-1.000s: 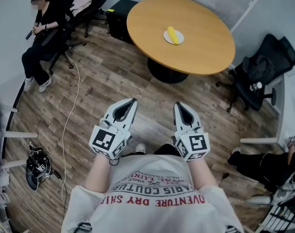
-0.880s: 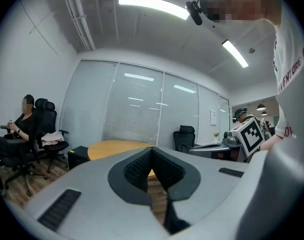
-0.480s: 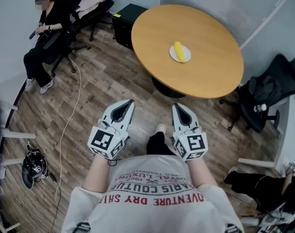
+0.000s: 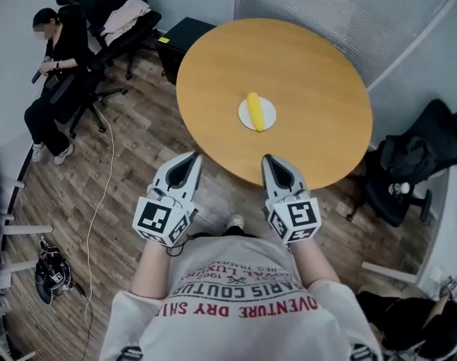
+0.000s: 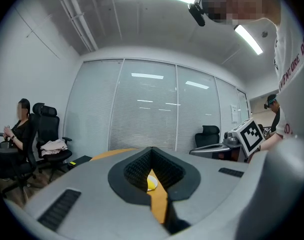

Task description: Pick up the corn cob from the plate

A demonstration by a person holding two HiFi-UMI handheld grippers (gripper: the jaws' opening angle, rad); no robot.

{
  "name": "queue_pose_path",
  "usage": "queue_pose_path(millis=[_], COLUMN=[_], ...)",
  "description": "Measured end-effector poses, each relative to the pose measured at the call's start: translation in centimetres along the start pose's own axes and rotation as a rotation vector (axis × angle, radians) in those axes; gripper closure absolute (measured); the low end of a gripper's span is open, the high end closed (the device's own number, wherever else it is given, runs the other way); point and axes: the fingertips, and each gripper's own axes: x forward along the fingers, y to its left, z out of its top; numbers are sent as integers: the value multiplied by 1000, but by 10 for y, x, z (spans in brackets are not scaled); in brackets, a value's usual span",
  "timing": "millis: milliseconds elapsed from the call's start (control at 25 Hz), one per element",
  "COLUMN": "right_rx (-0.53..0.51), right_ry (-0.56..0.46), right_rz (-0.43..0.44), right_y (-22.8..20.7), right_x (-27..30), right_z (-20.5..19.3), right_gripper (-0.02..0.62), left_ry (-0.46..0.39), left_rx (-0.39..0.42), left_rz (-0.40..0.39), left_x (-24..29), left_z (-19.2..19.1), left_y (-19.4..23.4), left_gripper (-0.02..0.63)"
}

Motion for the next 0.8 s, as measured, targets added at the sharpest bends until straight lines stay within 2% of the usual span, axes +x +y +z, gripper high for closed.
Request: queue_pose_path(millis=[200, 440, 800], right_rx=[10, 49, 122], right_ry=[41, 75, 121], right_rz=[-24, -83, -224], right_y=[-48, -81, -131], right_x=[22, 53, 122], right_z=[-4, -14, -19], right_gripper=[566, 566, 566], left_ry=[21, 45, 109], left_rx=[-15, -44, -30], left_rz=[-29, -74, -227], left_x=[53, 103, 204], left_z=[-8, -19, -27], left_y=[-1, 23, 80], left_gripper=[574, 574, 574])
